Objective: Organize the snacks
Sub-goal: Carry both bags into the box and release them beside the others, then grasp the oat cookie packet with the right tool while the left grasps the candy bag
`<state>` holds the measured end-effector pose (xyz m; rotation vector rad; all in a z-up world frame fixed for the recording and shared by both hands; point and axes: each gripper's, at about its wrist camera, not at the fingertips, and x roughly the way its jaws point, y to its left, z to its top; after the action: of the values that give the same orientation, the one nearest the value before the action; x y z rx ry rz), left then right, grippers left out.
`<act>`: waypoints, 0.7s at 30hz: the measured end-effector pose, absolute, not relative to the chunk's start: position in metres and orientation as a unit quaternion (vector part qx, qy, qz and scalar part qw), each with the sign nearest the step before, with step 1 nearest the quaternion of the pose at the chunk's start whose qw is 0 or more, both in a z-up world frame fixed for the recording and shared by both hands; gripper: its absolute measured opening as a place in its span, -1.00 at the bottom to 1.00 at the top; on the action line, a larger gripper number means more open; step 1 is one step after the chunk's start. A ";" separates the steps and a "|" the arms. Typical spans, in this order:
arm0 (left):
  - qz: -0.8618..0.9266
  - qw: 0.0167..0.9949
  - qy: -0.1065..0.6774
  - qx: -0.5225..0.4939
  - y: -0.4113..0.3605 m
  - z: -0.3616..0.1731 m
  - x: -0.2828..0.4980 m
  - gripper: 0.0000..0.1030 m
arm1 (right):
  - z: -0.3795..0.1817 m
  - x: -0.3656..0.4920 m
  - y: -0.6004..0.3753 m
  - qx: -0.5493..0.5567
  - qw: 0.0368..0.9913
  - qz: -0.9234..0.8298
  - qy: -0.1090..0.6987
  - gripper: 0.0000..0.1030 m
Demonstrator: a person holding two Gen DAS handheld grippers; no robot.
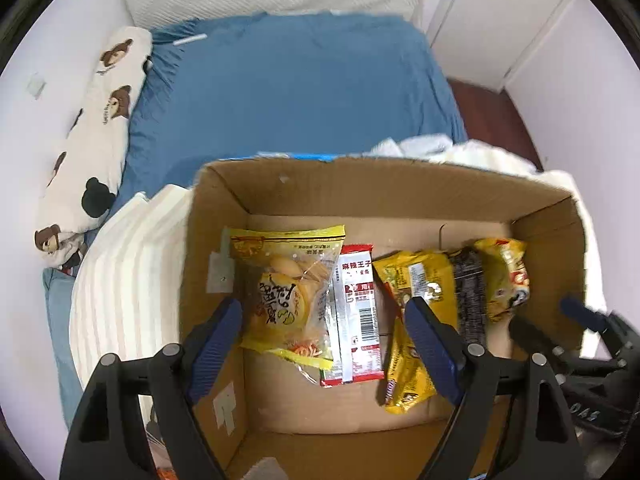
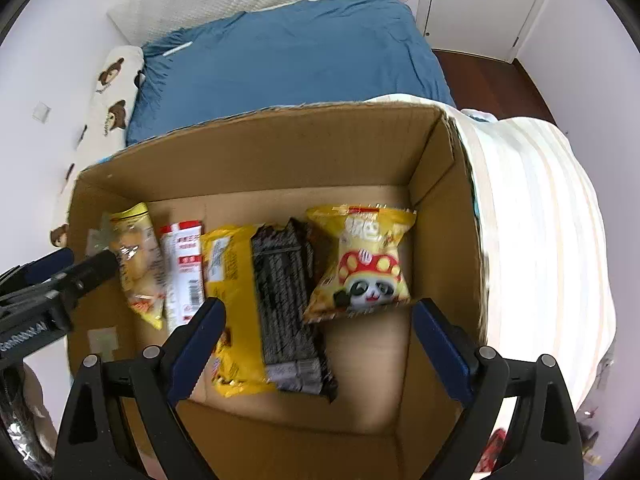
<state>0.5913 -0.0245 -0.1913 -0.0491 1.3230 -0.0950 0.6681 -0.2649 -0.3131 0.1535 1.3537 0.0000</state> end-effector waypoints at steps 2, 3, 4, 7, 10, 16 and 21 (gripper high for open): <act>-0.049 0.794 0.605 -0.035 -0.021 -0.183 0.583 0.62 | -0.311 0.658 -0.262 0.076 0.777 0.006 0.625 0.87; -0.049 0.796 0.601 -0.038 -0.020 -0.179 0.577 0.62 | -0.310 0.650 -0.261 0.080 0.778 0.008 0.623 0.88; -0.052 0.800 0.596 -0.039 -0.019 -0.174 0.568 0.62 | -0.307 0.645 -0.261 0.081 0.779 0.008 0.622 0.87; -0.052 0.809 0.584 -0.037 -0.018 -0.162 0.545 0.62 | -0.297 0.623 -0.259 0.095 0.786 0.010 0.611 0.87; -0.050 0.818 0.572 -0.039 -0.016 -0.150 0.525 0.62 | -0.279 0.601 -0.256 0.102 0.800 0.011 0.592 0.87; -0.042 0.844 0.534 -0.032 -0.012 -0.120 0.468 0.62 | -0.241 0.550 -0.251 0.110 0.824 0.024 0.556 0.87; -0.046 0.844 0.533 -0.031 -0.014 -0.120 0.415 0.62 | -0.236 0.494 -0.247 0.117 0.828 0.035 0.547 0.87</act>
<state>0.4146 -0.0136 -0.1201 -0.0653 1.1254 -0.0963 0.4941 -0.2469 -0.2361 0.2486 1.1623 0.0742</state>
